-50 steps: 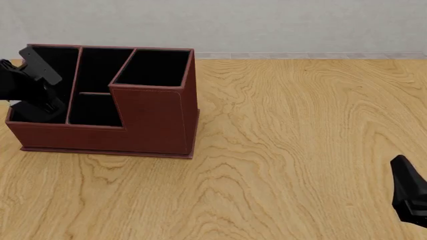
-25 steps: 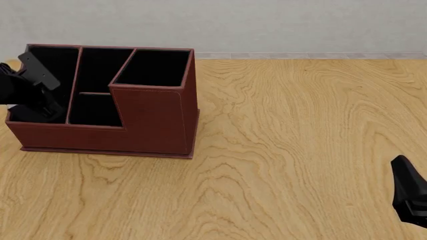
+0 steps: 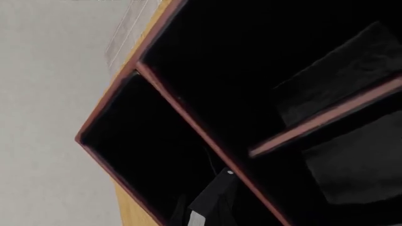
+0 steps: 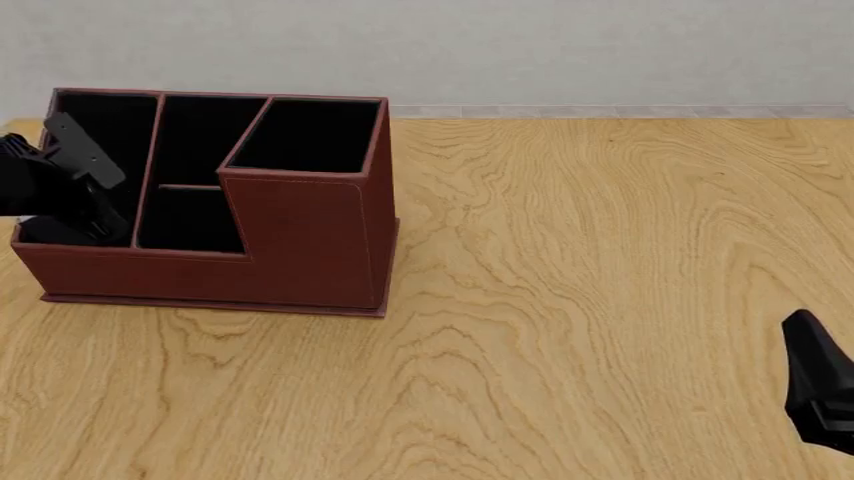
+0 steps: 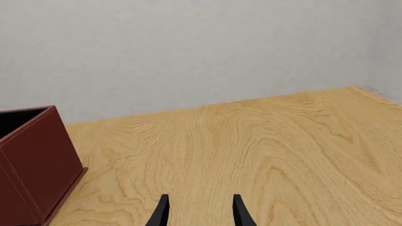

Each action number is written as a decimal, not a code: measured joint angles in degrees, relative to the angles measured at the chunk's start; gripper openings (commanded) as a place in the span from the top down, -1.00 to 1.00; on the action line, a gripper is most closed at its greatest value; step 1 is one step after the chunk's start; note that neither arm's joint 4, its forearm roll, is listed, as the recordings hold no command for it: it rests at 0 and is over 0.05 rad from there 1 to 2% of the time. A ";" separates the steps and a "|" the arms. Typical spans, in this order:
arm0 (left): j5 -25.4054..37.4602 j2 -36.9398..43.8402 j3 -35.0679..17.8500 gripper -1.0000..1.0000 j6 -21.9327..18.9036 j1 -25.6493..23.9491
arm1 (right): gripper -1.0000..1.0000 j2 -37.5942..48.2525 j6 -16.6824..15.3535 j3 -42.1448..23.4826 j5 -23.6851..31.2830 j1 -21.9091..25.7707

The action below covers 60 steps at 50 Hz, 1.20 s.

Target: Pick up the book and place it in the left compartment of the caddy.

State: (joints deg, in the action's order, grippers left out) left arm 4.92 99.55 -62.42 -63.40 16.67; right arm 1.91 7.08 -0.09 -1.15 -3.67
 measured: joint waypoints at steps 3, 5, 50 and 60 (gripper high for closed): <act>-0.23 0.09 0.12 1.00 -0.14 -0.09 | -1.00 0.03 0.02 0.01 -0.04 0.00; -0.36 0.13 0.19 1.00 -0.22 -0.14 | -1.00 0.02 0.04 0.01 -0.04 -0.01; -2.21 0.30 1.08 -1.00 -2.08 0.31 | -1.00 -0.93 0.36 0.01 0.61 -0.21; -2.27 0.22 1.11 -1.00 -2.26 0.29 | -1.00 -1.07 0.40 0.02 0.72 -0.22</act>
State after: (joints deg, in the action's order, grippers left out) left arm 2.65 99.77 -61.31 -65.67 16.96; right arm 0.85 7.48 -0.07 -0.43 -3.89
